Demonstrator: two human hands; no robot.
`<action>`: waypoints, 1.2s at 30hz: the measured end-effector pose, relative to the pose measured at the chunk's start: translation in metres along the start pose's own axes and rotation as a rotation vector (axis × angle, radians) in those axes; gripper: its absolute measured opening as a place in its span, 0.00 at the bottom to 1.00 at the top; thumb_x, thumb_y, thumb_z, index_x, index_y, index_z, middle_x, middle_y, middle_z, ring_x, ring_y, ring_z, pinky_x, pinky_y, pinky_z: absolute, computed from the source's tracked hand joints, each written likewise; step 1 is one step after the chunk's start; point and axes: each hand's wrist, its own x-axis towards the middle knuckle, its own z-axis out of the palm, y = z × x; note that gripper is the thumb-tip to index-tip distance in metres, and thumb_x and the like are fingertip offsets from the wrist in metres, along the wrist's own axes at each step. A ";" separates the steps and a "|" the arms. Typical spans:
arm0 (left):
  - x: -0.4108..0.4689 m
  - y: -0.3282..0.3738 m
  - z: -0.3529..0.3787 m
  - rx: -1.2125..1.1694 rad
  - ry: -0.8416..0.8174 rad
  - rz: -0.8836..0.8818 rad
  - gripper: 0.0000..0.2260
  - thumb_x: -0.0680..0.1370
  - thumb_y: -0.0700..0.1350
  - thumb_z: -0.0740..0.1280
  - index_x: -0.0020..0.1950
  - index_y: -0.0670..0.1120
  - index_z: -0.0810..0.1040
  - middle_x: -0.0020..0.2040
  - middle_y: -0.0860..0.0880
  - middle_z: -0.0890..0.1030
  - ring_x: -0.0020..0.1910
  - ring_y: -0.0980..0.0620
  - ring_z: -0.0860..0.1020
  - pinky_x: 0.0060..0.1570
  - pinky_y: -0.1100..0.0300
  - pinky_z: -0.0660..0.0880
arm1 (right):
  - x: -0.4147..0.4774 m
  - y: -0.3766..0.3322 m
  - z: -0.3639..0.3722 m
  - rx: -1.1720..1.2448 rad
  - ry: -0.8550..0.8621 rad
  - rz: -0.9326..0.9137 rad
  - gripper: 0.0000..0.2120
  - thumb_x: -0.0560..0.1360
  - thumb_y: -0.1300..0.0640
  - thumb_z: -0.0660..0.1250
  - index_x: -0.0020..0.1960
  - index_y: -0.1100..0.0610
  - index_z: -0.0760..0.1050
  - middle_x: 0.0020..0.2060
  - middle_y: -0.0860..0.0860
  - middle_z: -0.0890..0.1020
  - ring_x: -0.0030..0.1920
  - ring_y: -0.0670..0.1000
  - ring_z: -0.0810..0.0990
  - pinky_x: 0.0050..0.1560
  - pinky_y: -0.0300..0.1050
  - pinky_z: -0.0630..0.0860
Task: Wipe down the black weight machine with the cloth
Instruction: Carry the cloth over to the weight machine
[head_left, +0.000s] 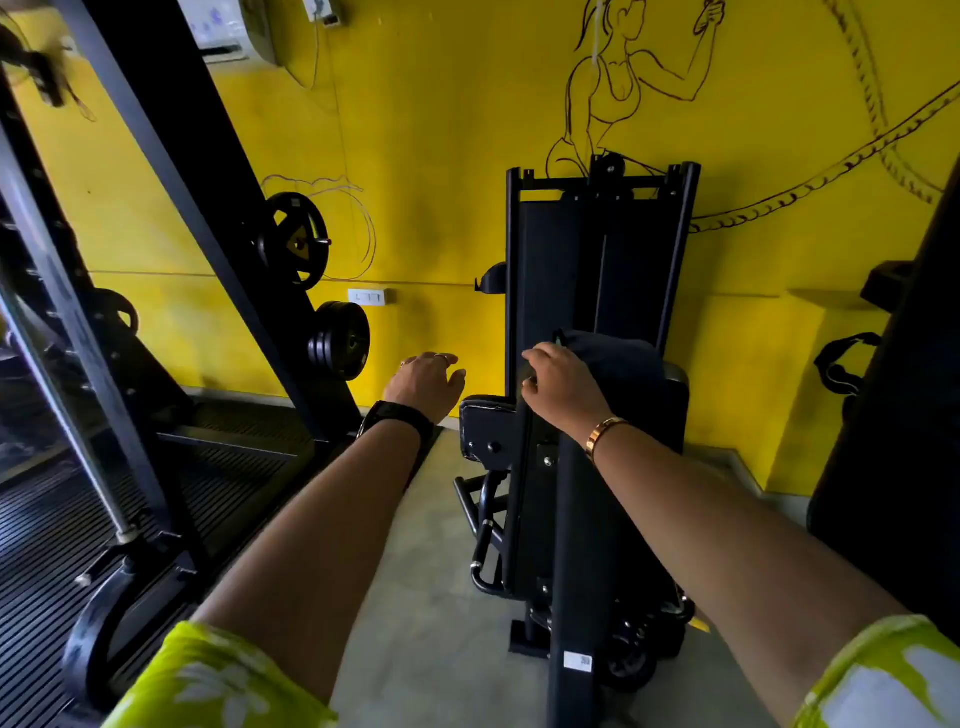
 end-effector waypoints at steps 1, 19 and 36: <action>0.001 0.004 0.001 0.001 -0.012 0.005 0.19 0.84 0.51 0.57 0.72 0.46 0.71 0.69 0.43 0.74 0.67 0.42 0.71 0.59 0.51 0.73 | -0.001 0.002 -0.003 0.002 0.011 0.013 0.20 0.78 0.59 0.61 0.70 0.62 0.69 0.66 0.56 0.73 0.67 0.54 0.69 0.67 0.46 0.64; 0.027 0.107 0.040 -0.121 -0.066 0.222 0.17 0.82 0.49 0.58 0.68 0.44 0.75 0.63 0.41 0.77 0.62 0.41 0.75 0.61 0.50 0.73 | -0.045 0.089 -0.058 -0.129 0.130 0.321 0.19 0.79 0.57 0.62 0.68 0.63 0.71 0.63 0.57 0.74 0.64 0.57 0.72 0.62 0.46 0.68; 0.026 0.094 0.044 -0.104 -0.070 0.188 0.15 0.82 0.48 0.57 0.62 0.44 0.77 0.59 0.42 0.79 0.57 0.42 0.76 0.55 0.52 0.73 | -0.037 0.093 -0.036 1.039 0.122 0.900 0.19 0.72 0.61 0.74 0.60 0.63 0.75 0.54 0.56 0.80 0.53 0.57 0.78 0.52 0.50 0.75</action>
